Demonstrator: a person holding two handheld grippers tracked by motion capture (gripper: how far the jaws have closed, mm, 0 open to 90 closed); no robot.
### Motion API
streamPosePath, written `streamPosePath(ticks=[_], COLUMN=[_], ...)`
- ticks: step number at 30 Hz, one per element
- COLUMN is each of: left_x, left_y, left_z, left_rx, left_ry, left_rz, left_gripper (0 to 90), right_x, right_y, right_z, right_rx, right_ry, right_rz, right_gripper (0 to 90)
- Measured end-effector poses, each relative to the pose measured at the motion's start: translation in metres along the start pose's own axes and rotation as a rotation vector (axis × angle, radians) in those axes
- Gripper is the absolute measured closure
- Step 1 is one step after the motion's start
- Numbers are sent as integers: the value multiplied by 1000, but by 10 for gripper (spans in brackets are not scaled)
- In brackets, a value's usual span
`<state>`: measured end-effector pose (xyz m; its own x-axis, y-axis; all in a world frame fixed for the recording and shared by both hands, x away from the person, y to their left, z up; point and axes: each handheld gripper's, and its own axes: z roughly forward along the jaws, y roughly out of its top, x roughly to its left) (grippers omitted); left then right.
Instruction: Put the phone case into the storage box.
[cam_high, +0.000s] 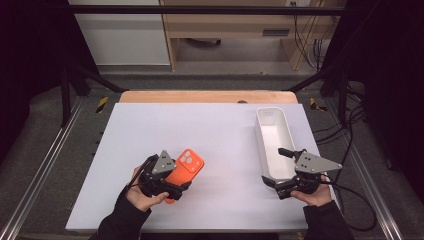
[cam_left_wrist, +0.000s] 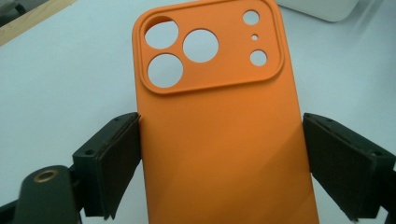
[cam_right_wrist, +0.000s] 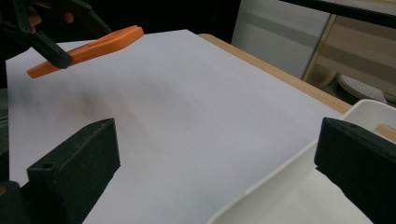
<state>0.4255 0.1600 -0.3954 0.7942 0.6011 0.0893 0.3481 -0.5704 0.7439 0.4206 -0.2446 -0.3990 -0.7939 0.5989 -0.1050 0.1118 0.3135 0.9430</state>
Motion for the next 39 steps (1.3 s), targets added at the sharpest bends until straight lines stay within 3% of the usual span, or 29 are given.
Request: streamPosePath(ticks=[8,20,39], left_x=[-8,-9,-22], left_y=[9,20,33], left_z=[3,13,31], left_rx=[-6,-2,31], left_ry=[-23,-71,-144], left_rz=[44,83,215], left_gripper=[132,133,133], right_x=[12,25,34], right_y=[6,12,14], right_z=[9,25,36], right_rx=[22,63,97], right_ry=[47,111,170], right_rz=[-37,-93,-131], right_gripper=[5,9,13])
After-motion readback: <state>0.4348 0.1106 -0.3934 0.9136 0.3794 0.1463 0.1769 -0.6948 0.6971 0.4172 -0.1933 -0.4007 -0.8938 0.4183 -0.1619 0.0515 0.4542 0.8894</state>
